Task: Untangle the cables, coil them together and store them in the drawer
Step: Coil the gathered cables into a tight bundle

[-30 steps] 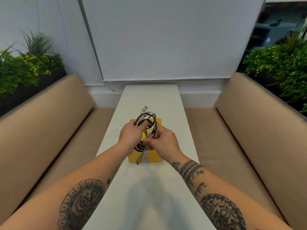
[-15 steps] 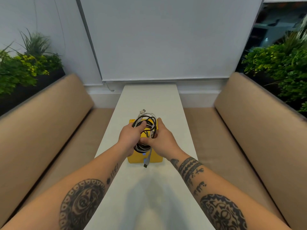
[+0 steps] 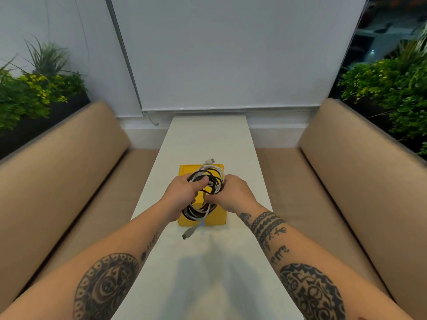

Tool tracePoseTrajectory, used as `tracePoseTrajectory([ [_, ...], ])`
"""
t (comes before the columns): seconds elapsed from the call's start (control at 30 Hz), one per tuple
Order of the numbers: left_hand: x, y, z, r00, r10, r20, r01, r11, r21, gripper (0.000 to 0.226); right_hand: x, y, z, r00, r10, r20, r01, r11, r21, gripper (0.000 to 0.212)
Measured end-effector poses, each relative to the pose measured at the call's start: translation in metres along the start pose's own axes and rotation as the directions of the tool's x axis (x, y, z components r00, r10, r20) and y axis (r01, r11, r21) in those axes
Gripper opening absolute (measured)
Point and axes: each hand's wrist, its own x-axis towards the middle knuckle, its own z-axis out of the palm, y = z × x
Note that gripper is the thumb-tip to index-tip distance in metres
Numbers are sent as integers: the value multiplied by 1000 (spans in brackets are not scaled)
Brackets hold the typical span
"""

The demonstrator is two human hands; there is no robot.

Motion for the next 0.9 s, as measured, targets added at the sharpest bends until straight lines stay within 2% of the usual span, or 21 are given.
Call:
tracePoseTrajectory([
  [0.1,0,-3,4,1000,9,23,-9,1000,3,16,-3,0,2,1000,-19,14,19,998,-58,35],
  [0.27,4,-3,2,999,-33,35,33,999,10,26,-11,1,-11,988,-41,150,31,997,67,34],
  [0.33,7,-5,0,998,-61,30,60,998,30,30,-11,2,-19,984,-15,180,-9,991,133,44],
  [0.4,10,-8,-4,996,-77,54,75,996,49,31,-7,4,-22,988,67,143,-100,965,241,59],
  [0.43,10,-9,-5,994,-82,69,78,996,51,31,-3,6,-21,991,76,107,-105,951,290,60],
  [0.57,8,-6,-4,987,-104,122,105,994,-1,32,6,16,-14,1000,3,-22,5,950,313,27],
  [0.67,11,-3,-3,986,-115,118,128,985,-111,36,-1,15,-6,1000,-11,22,2,930,367,28],
  [0.73,13,-3,-3,988,-110,106,121,986,-112,39,-6,14,-2,1000,-13,-2,13,932,362,26],
  [0.9,15,-4,-5,987,-129,92,144,972,-183,30,-6,16,-2,1000,-11,-5,12,843,537,23],
])
